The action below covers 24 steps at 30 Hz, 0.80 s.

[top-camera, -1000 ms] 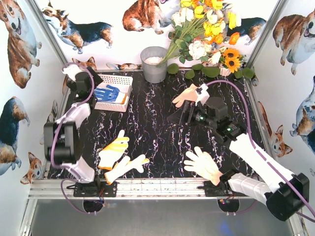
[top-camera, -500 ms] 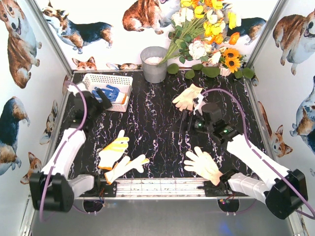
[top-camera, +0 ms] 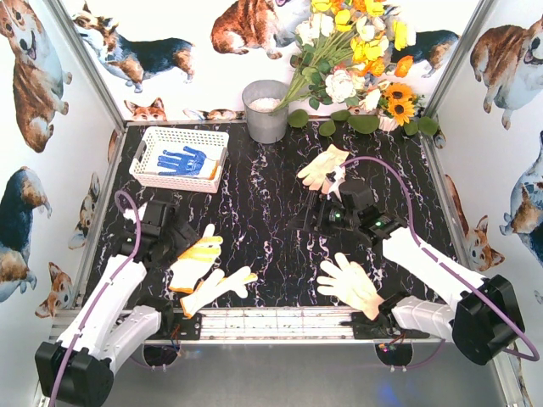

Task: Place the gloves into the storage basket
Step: Turn over the glove at the center of the board.

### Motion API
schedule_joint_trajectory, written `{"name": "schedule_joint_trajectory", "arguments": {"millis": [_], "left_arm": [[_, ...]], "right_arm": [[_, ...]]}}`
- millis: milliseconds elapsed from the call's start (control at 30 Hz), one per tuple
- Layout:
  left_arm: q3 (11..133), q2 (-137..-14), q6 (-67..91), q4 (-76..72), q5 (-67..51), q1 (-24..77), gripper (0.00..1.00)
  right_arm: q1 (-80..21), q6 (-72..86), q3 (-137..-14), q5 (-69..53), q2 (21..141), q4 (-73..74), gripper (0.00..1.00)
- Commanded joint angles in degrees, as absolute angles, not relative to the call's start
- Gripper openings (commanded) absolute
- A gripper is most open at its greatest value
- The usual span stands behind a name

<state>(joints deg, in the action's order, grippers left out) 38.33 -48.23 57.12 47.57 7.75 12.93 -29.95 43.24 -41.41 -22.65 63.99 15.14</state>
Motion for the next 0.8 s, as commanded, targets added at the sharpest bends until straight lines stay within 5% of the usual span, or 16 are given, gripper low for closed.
{"name": "schedule_joint_trajectory", "arguments": {"millis": [0, 600, 767], "left_arm": [[36.2, -47.0, 65.5, 55.6, 8.7, 13.4, 0.75], [26.2, -50.7, 72.0, 36.7, 11.0, 13.4, 0.49], [26.4, -51.2, 71.0, 34.3, 14.1, 13.4, 0.27]], "right_arm": [[-30.2, 43.6, -42.3, -23.7, 64.5, 10.8, 0.76], [-30.2, 43.7, -42.5, -24.9, 64.6, 10.6, 0.76], [-30.2, 43.6, -43.5, -24.6, 64.8, 11.1, 0.76]]}}
